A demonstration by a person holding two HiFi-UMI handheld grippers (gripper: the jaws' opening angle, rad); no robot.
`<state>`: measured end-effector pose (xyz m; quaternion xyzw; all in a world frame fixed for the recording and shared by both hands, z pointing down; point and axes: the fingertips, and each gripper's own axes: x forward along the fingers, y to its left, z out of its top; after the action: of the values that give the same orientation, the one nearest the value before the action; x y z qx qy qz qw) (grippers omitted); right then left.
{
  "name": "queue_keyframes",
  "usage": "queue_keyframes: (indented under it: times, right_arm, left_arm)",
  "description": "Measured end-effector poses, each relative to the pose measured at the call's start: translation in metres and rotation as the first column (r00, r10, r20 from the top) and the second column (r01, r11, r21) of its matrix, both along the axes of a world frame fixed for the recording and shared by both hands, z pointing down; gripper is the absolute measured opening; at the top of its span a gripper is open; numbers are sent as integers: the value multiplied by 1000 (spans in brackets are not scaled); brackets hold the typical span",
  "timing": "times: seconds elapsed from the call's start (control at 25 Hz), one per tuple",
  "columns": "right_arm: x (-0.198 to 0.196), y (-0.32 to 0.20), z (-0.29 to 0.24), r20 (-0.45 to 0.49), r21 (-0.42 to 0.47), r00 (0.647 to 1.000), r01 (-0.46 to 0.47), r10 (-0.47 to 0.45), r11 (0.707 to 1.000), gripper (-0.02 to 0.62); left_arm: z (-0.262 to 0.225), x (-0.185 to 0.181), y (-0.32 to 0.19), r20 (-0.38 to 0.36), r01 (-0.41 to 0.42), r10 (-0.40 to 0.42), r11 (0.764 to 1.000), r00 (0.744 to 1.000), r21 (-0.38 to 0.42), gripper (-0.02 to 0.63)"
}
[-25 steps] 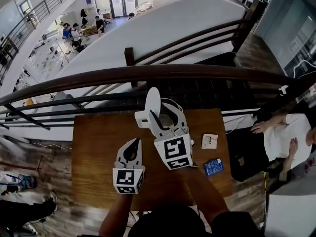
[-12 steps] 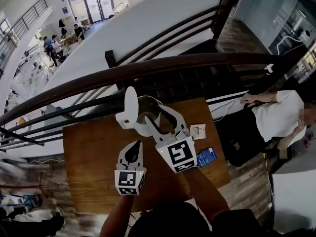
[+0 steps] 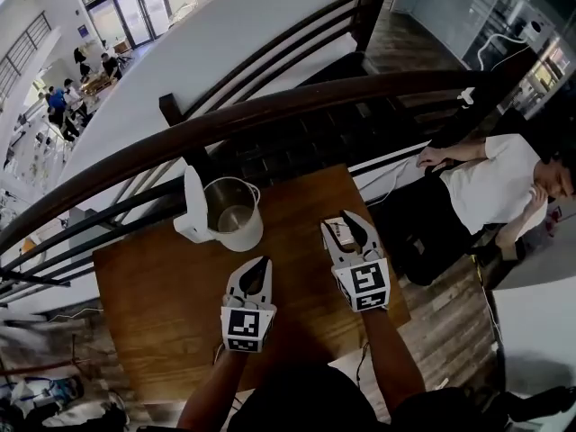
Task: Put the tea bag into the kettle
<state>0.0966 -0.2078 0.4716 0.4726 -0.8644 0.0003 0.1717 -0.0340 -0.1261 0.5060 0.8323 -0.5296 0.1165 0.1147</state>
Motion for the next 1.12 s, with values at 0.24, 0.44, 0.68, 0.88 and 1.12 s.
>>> queue_keyframes:
  times: [0.24,0.44,0.68,0.88,1.12]
  right_arm:
    - [63,-4,84,-50,-137,992,-123,117,983,156]
    - [86,-3,127,-76,-217,983,-180,167,960,156]
    - [97,-5,152,-82,-258,979,-202,187,945,156]
    - [110,-7,163,-92,-275,974,-226,208,935,156]
    - [123,-7,172,-101,-283,968,-248,228,927,156]
  left_arm:
    - [24,29,-18,7,-58,58,998,998,9,5]
    - [52,54,-38,17,-121,121,992,992,-25,5]
    - [94,83,-63,16,-191,194,975,981,-110,5]
    - [131,101,-80,7,-229,235,953,972,-201,6]
    - [173,121,-89,-27,-263,270,902,962,-342,6]
